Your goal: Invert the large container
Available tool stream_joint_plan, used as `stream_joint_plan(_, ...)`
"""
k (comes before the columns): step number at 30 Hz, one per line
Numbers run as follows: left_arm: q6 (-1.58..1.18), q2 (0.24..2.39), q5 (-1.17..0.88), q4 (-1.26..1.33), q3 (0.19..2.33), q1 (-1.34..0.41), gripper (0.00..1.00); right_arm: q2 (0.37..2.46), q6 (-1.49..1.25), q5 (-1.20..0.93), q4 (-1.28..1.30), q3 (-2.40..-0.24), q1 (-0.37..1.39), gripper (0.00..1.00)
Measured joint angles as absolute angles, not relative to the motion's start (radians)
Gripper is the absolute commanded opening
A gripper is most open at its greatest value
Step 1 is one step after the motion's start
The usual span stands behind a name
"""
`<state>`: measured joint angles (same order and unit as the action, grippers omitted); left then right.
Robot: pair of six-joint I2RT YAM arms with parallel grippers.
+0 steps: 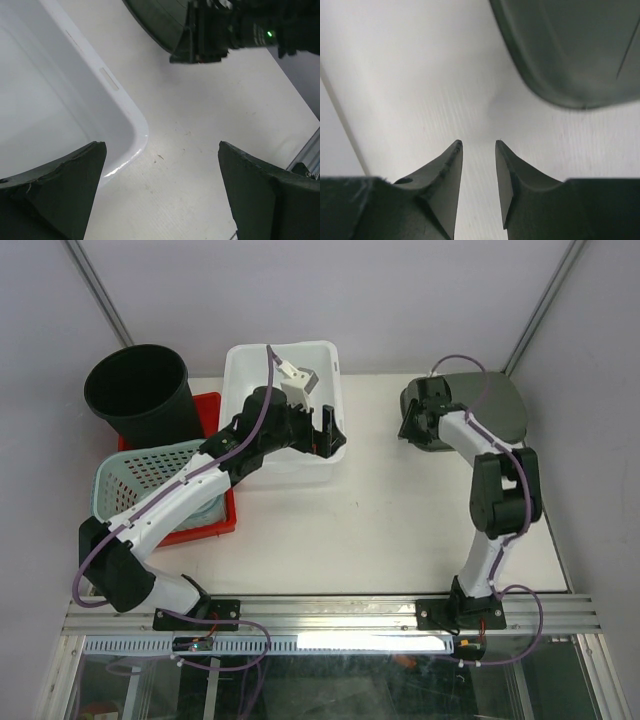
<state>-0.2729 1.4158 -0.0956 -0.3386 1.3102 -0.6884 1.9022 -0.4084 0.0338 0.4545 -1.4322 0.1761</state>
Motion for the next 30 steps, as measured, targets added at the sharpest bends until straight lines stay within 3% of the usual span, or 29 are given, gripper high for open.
stream_joint_plan(2,-0.277,1.432,-0.066,-0.356,1.336,-0.688,0.99,1.784,-0.410,0.017,0.444,-1.283,0.195,0.41)
stream_joint_plan(3,-0.281,1.452,-0.041,-0.368,1.361,-0.688,0.99,1.729,-0.413,0.010,0.443,-1.219,0.198,0.46)
stream_joint_plan(5,-0.291,1.504,0.006,-0.396,1.421,-0.688,0.99,1.609,-0.421,-0.004,0.443,-1.095,0.196,0.67)
stream_joint_plan(8,-0.299,1.630,0.088,-0.474,1.574,-0.688,0.99,1.437,-0.439,0.004,0.486,-0.973,0.184,0.80)
stream_joint_plan(16,-0.292,2.012,0.231,-0.655,1.988,-0.687,0.99,1.158,-0.463,-0.059,0.556,-0.953,-0.075,0.85)
stream_joint_plan(21,-0.295,2.179,0.311,-0.725,2.076,-0.688,0.98,1.081,-0.480,-0.097,0.586,-0.953,-0.100,0.85)
stream_joint_plan(25,-0.299,2.248,0.315,-0.771,2.077,-0.690,0.83,1.066,-0.480,-0.104,0.611,-0.954,-0.099,0.85)
stream_joint_plan(30,-0.300,2.257,0.251,-0.775,2.109,-0.717,0.45,1.054,-0.476,-0.097,0.649,-0.954,-0.101,0.85)
